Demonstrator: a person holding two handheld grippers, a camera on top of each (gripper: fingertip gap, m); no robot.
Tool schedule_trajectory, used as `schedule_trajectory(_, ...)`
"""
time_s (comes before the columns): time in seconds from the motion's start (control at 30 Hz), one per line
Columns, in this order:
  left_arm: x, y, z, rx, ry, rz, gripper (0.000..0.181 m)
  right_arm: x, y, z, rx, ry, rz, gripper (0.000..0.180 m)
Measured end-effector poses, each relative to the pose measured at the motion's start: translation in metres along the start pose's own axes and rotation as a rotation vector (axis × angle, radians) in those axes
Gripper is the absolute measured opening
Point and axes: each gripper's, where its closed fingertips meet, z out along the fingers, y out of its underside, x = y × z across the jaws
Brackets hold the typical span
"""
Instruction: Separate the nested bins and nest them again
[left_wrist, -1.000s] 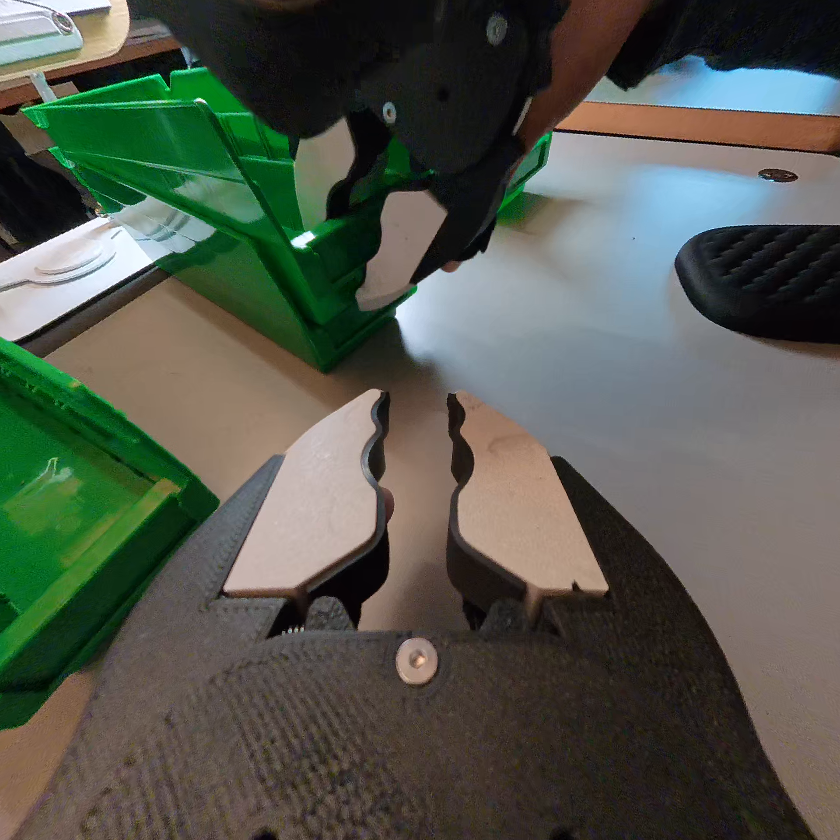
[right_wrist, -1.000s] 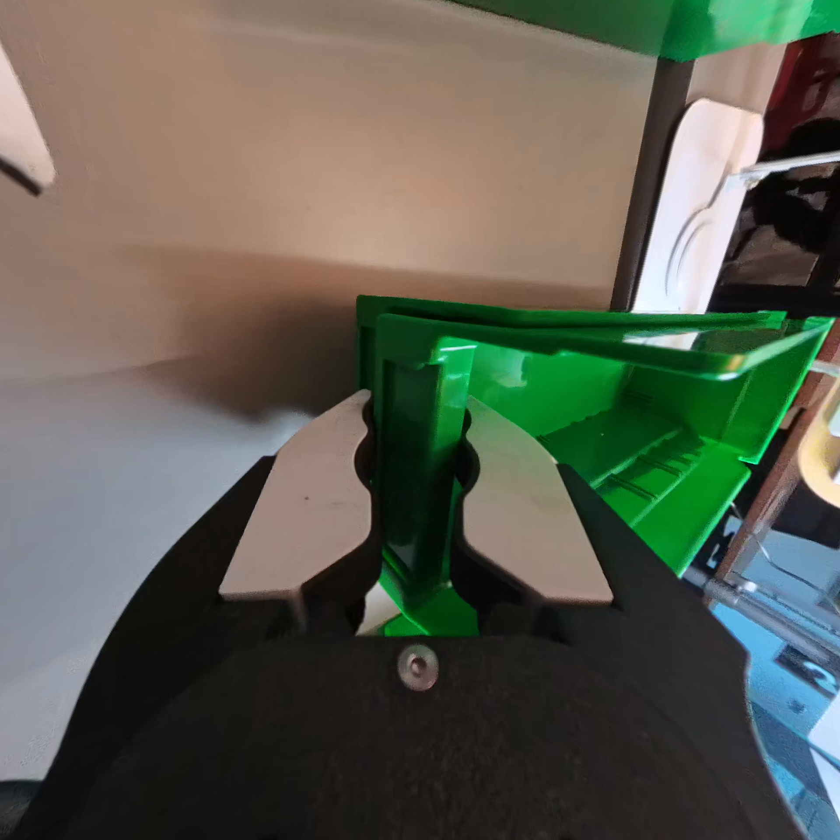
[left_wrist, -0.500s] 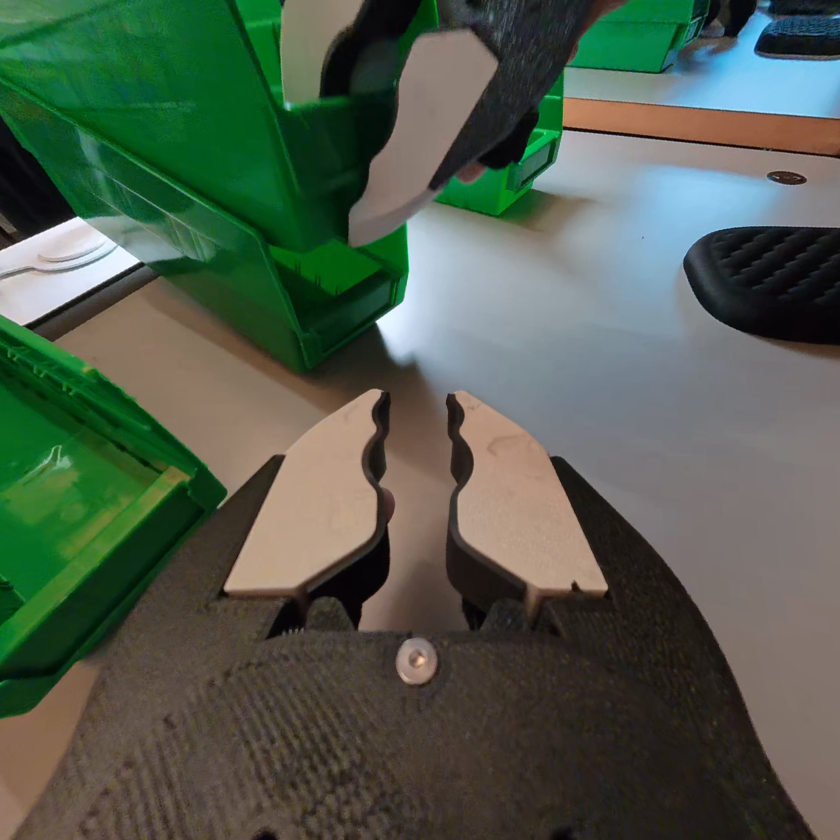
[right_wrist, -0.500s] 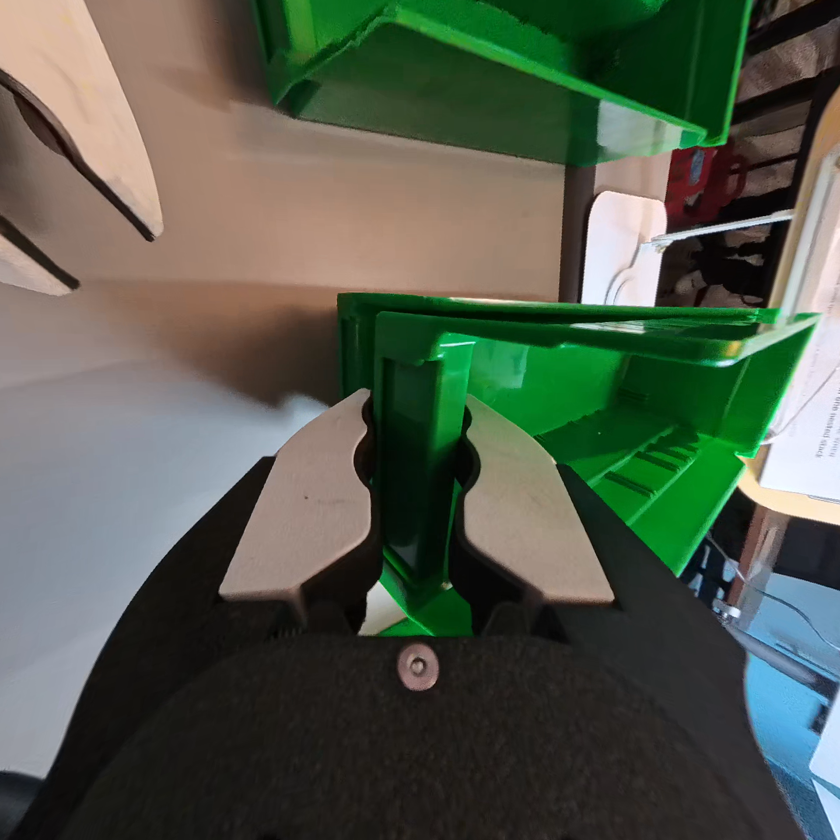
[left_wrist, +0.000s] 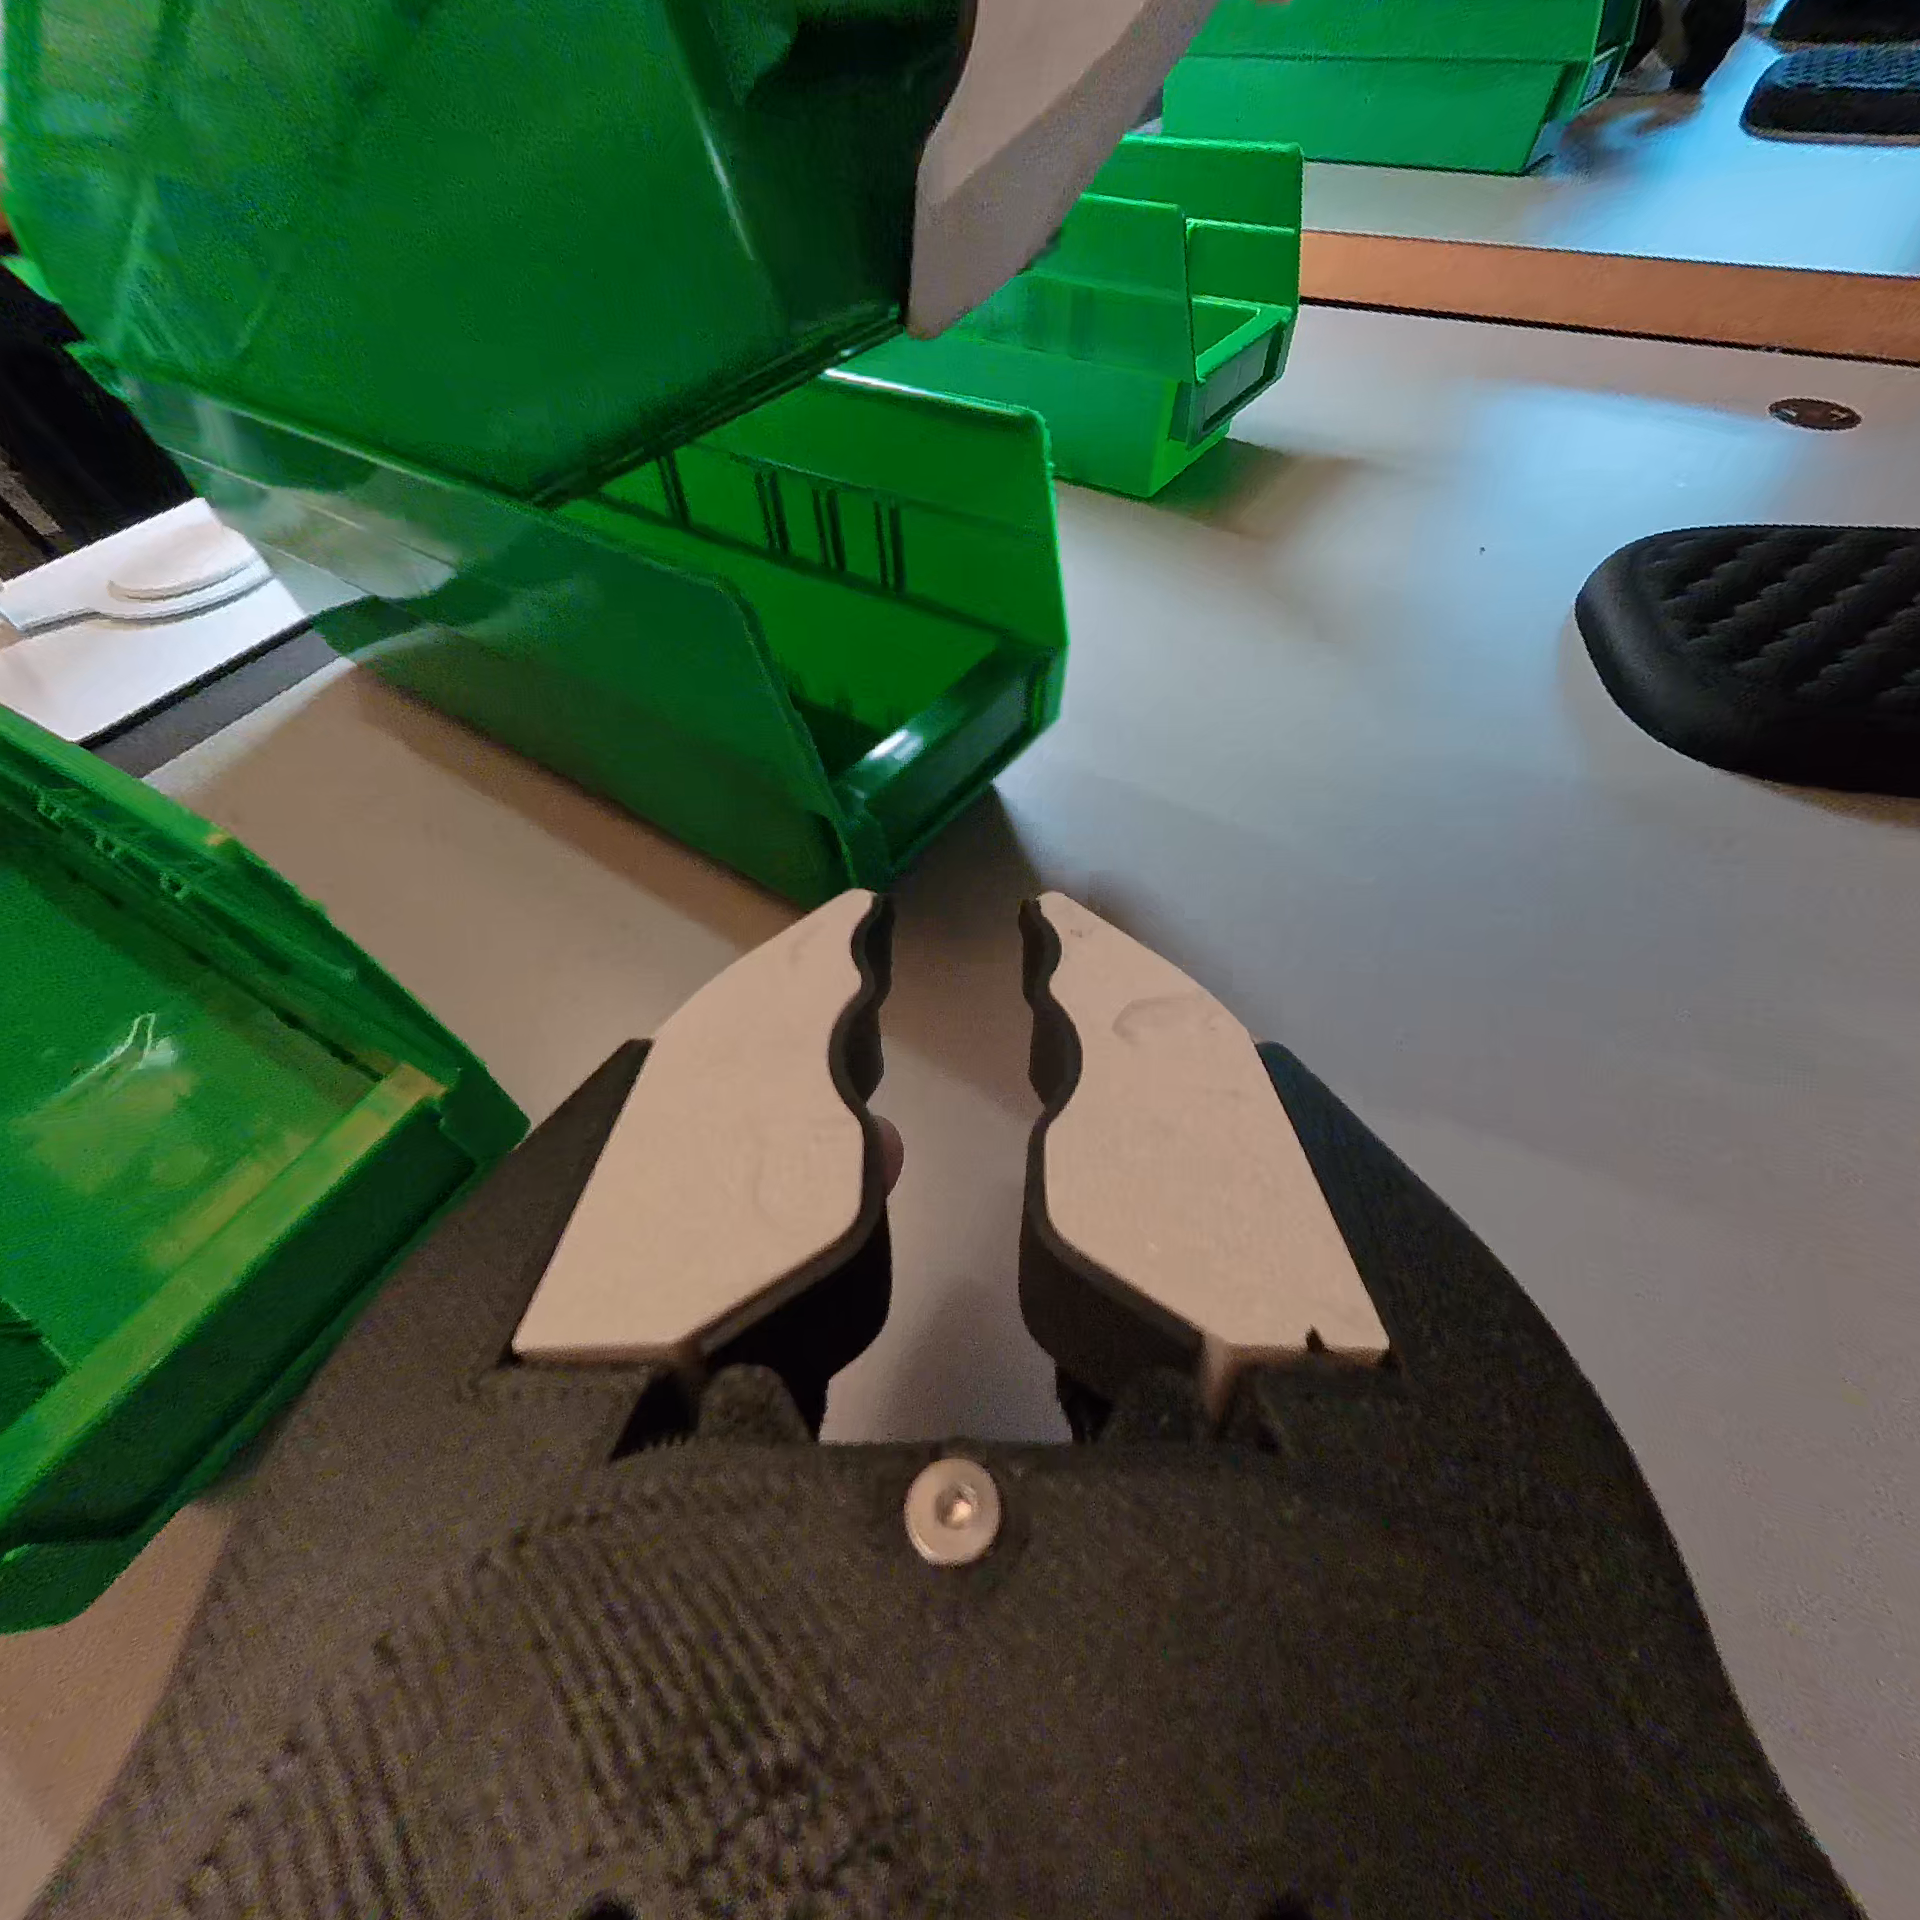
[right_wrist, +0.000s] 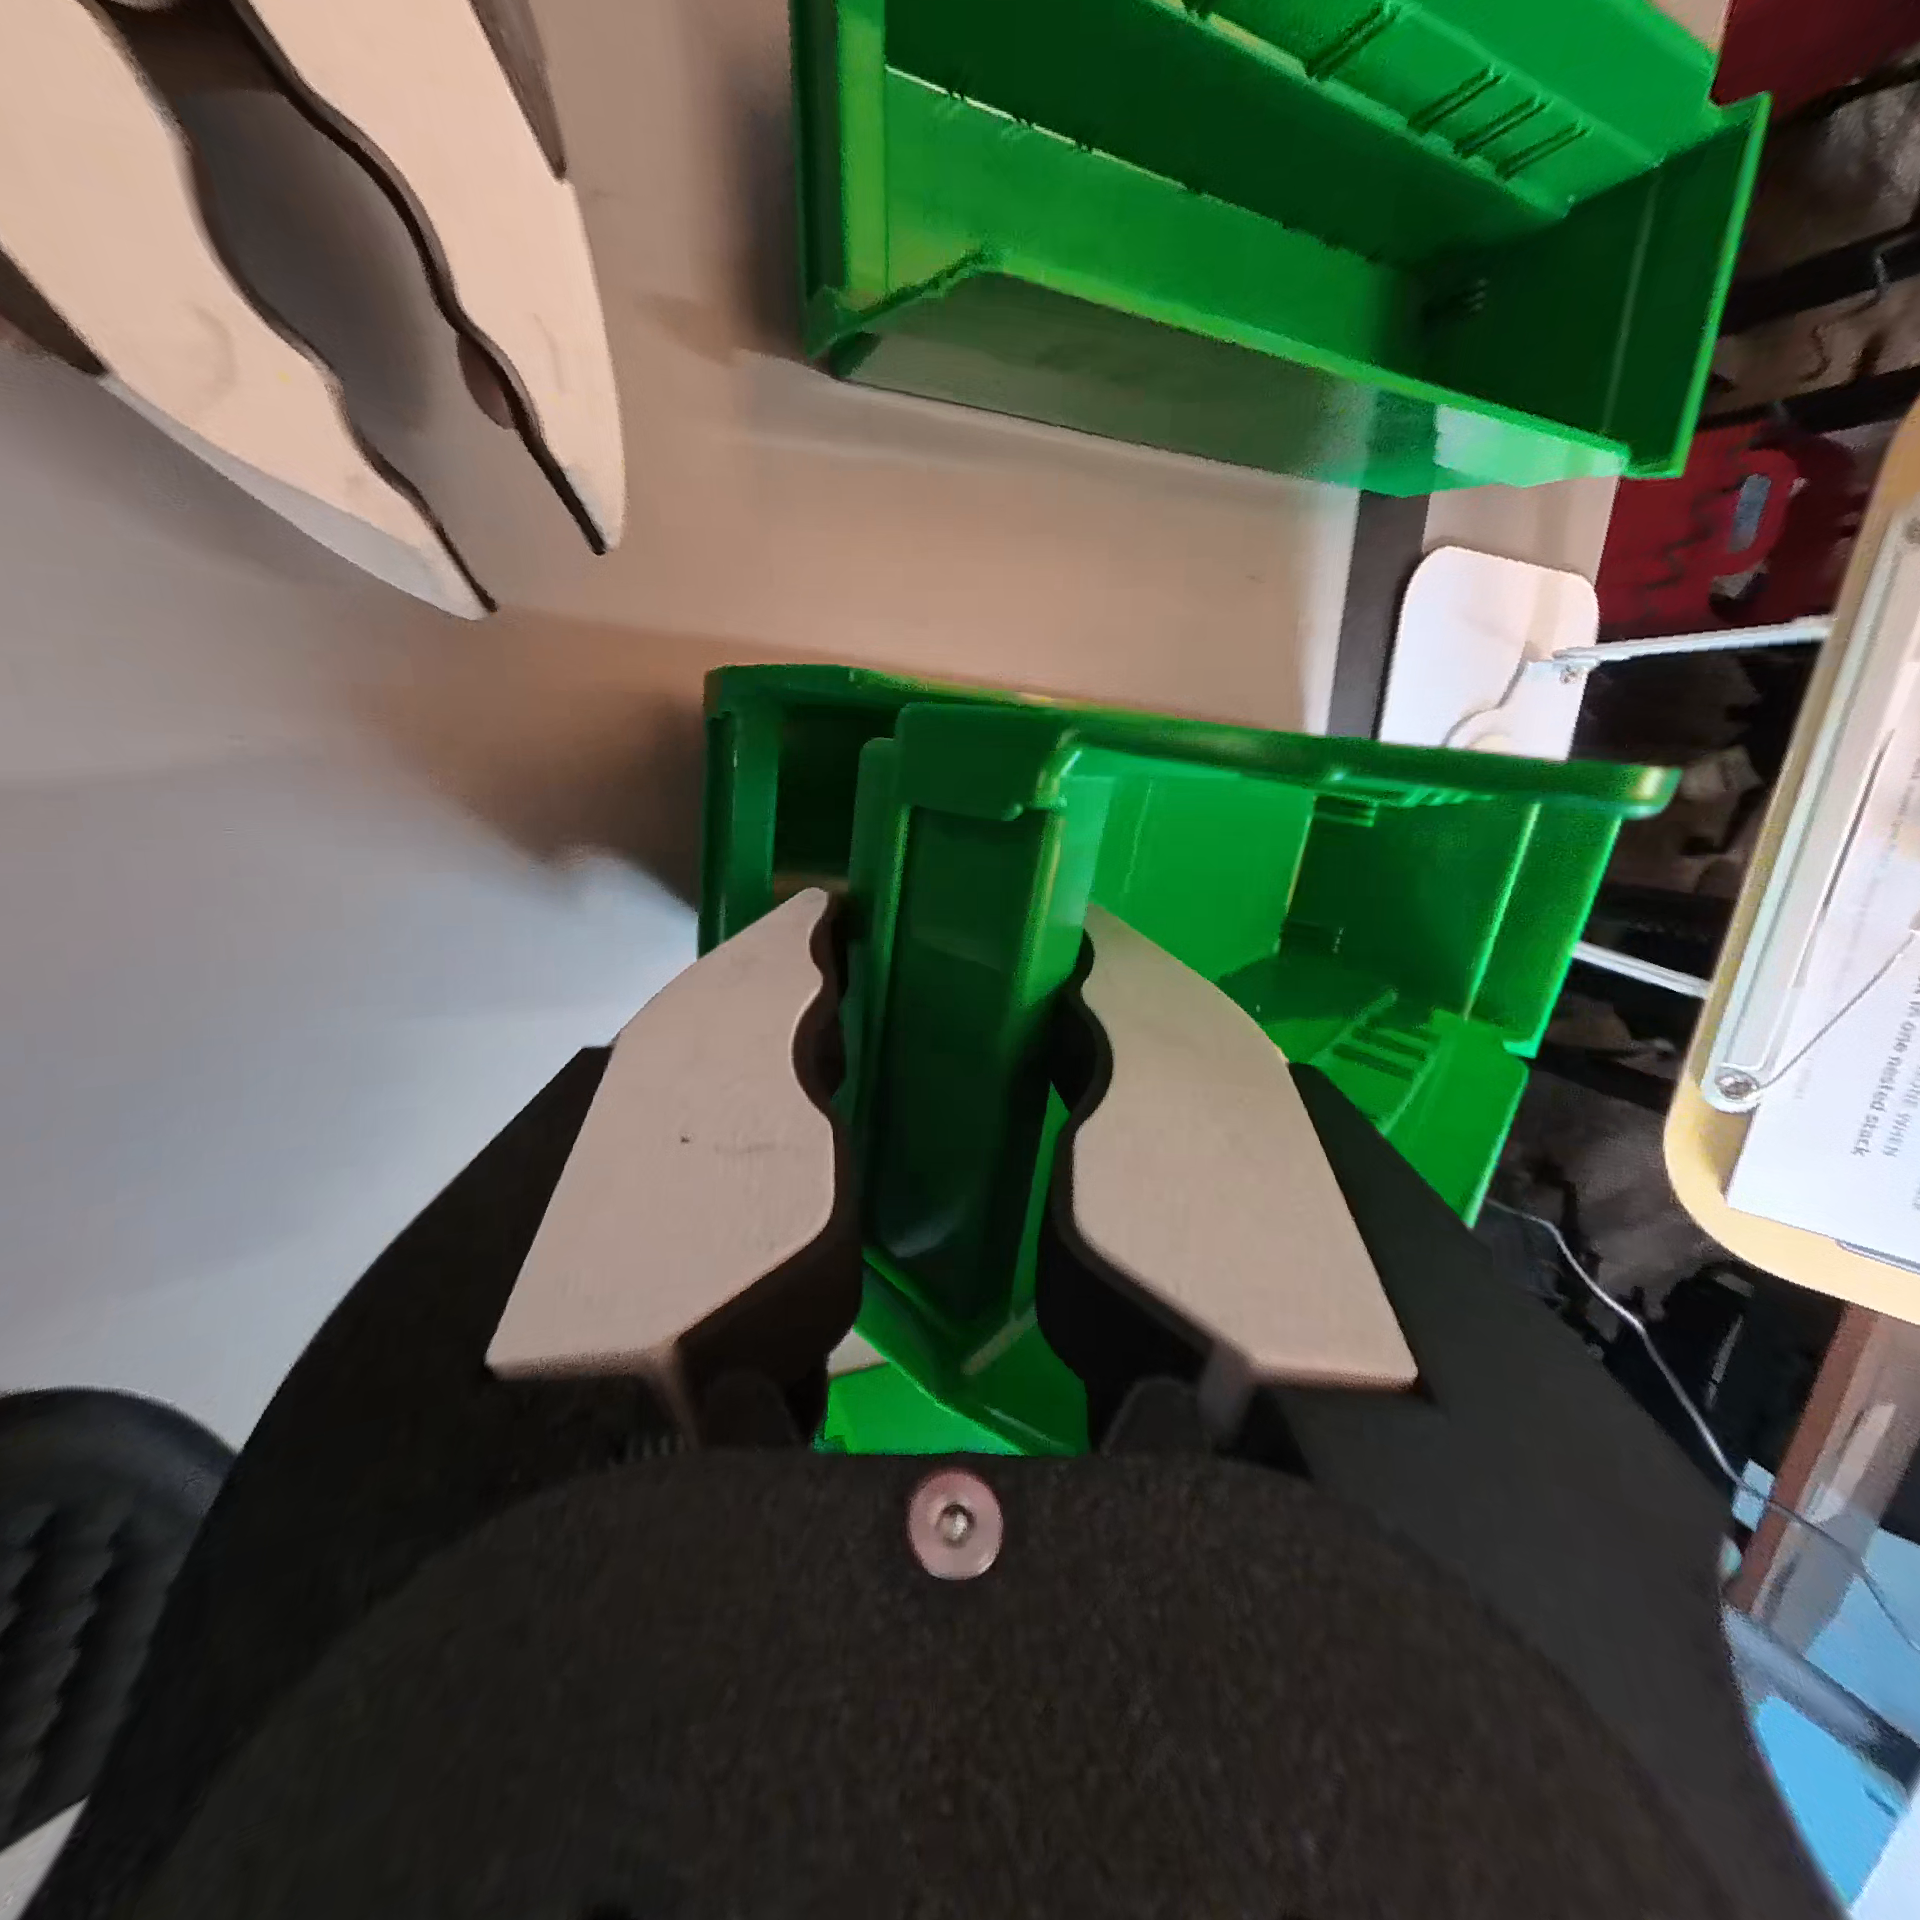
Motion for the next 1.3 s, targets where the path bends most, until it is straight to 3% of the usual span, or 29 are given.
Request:
schedule_trajectory(0.6,0.001,-0.002,0.02,-0.01,-0.112,0.027,0.026,-0.017,-0.036,-0.065,0.125,-0.165,-0.075,0.036)
schedule_trajectory(0.8,-0.007,-0.001,0.026,-0.028,-0.157,-0.082,0.024,-0.045,-0.048,-0.059,0.092,-0.179,-0.172,0.035)
schedule_trajectory(1.03,-0.023,0.002,0.021,-0.026,-0.165,-0.14,0.024,-0.033,-0.048,-0.103,0.173,-0.099,-0.133,0.035)
schedule_trajectory(1.17,-0.023,0.002,0.017,-0.02,-0.131,-0.129,0.024,-0.01,-0.028,-0.135,0.17,0.04,-0.089,0.034)
schedule_trajectory(1.3,-0.023,0.0,0.015,-0.022,-0.13,-0.094,0.022,0.002,0.02,-0.112,0.069,0.154,-0.066,0.034)
